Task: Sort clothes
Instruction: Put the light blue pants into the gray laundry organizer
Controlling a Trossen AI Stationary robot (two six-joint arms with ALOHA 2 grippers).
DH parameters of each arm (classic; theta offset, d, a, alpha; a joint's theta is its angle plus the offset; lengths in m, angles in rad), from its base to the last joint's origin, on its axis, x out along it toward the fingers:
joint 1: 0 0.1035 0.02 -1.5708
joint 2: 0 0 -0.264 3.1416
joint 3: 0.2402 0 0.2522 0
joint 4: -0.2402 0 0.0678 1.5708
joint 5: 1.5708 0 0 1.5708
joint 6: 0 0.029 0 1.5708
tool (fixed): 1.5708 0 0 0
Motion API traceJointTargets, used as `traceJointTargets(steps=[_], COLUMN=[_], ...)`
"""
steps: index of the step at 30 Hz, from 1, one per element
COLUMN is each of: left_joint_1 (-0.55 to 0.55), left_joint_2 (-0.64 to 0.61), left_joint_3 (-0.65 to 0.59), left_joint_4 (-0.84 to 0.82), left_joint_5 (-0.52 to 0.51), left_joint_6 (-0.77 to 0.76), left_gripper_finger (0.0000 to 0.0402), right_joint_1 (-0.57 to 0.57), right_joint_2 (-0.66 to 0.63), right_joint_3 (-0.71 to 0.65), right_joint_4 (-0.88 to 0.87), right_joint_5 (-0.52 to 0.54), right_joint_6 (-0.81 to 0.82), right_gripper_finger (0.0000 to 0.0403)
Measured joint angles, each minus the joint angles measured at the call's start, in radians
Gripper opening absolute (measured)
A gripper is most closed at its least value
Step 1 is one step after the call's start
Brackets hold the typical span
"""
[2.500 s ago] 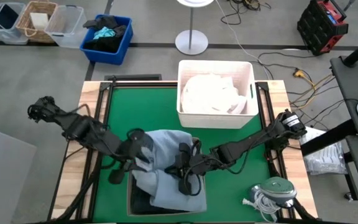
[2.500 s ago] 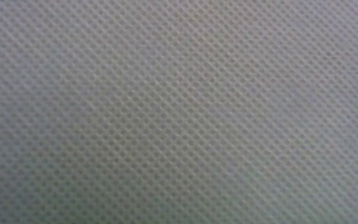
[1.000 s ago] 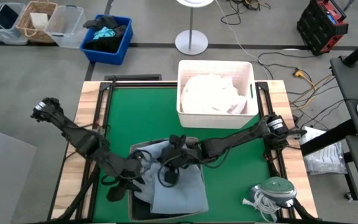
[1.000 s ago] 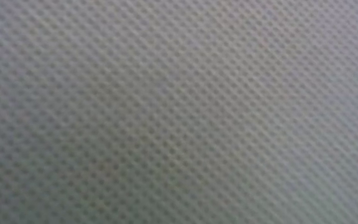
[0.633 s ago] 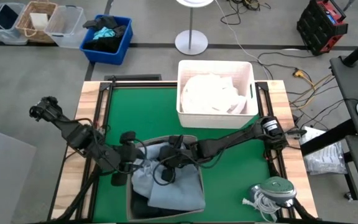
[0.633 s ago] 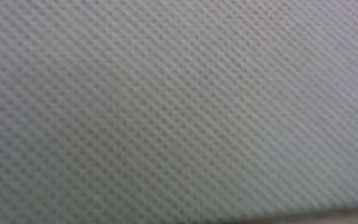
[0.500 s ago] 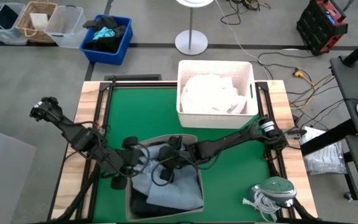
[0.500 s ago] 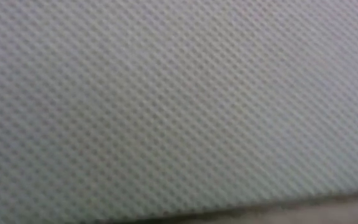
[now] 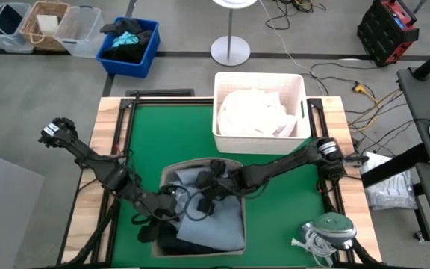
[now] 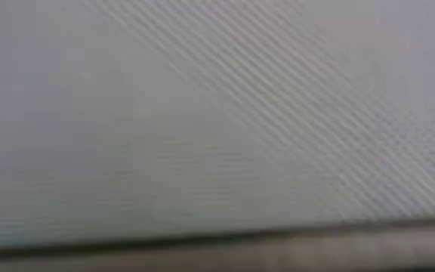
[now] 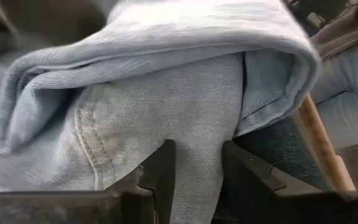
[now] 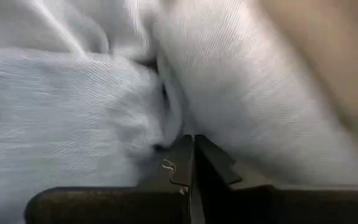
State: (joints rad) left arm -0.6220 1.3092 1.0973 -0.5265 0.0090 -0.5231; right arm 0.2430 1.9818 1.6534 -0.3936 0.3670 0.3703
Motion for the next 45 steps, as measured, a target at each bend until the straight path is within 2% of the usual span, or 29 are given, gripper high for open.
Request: traceJointTargets(steps=[4, 8, 14, 18, 24, 30, 34, 40, 42, 45], left_joint_1=[0.000, 0.000, 0.000, -0.001, -0.001, -0.004, -0.007, -0.013, -0.017, -0.023], left_joint_2=[-0.003, -0.014, -0.014, -0.015, -0.016, -0.017, -0.018, -0.013, -0.008, -0.004], left_joint_3=[-0.001, 0.010, 0.143, 0.273, 0.438, 0.549, 0.578, 0.578, 0.577, 0.576], left_joint_4=[-0.012, -0.021, -0.114, -0.263, -0.418, -0.442, -0.440, -0.445, -0.448, -0.450], left_joint_5=[-0.017, -0.049, -0.106, -0.171, -0.283, -0.341, -0.341, -0.341, -0.341, -0.341], left_joint_6=[0.002, -0.002, 0.002, 0.030, 0.105, 0.122, 0.123, 0.122, 0.122, 0.122], left_gripper_finger=[0.0114, 0.0114, 0.0114, 0.0114, 0.0114, 0.0114, 0.0114, 0.0114, 0.0114, 0.0114], right_joint_1=[0.013, 0.044, 0.135, 0.205, 0.210, 0.209, 0.196, 0.153, 0.144, 0.142], right_joint_2=[-0.136, -0.252, -0.287, -0.206, -0.024, 0.130, 0.172, 0.173, 0.173, 0.173], right_joint_3=[-0.002, 0.006, 0.002, 0.006, 0.015, 0.029, 0.027, 0.027, 0.027, 0.016], right_joint_4=[-0.017, 0.020, 0.110, 0.231, 0.386, 0.404, 0.407, 0.384, 0.363, 0.345], right_joint_5=[0.032, 0.018, -0.098, -0.098, -0.162, -0.201, -0.238, -0.361, -0.401, -0.403], right_joint_6=[-0.029, -0.033, -0.053, -0.080, -0.042, 0.060, 0.080, 0.074, 0.051, -0.024], right_gripper_finger=[0.0009, 0.0009, 0.0009, 0.0009, 0.0009, 0.0009, 0.0009, 0.0009, 0.0009, 0.0009])
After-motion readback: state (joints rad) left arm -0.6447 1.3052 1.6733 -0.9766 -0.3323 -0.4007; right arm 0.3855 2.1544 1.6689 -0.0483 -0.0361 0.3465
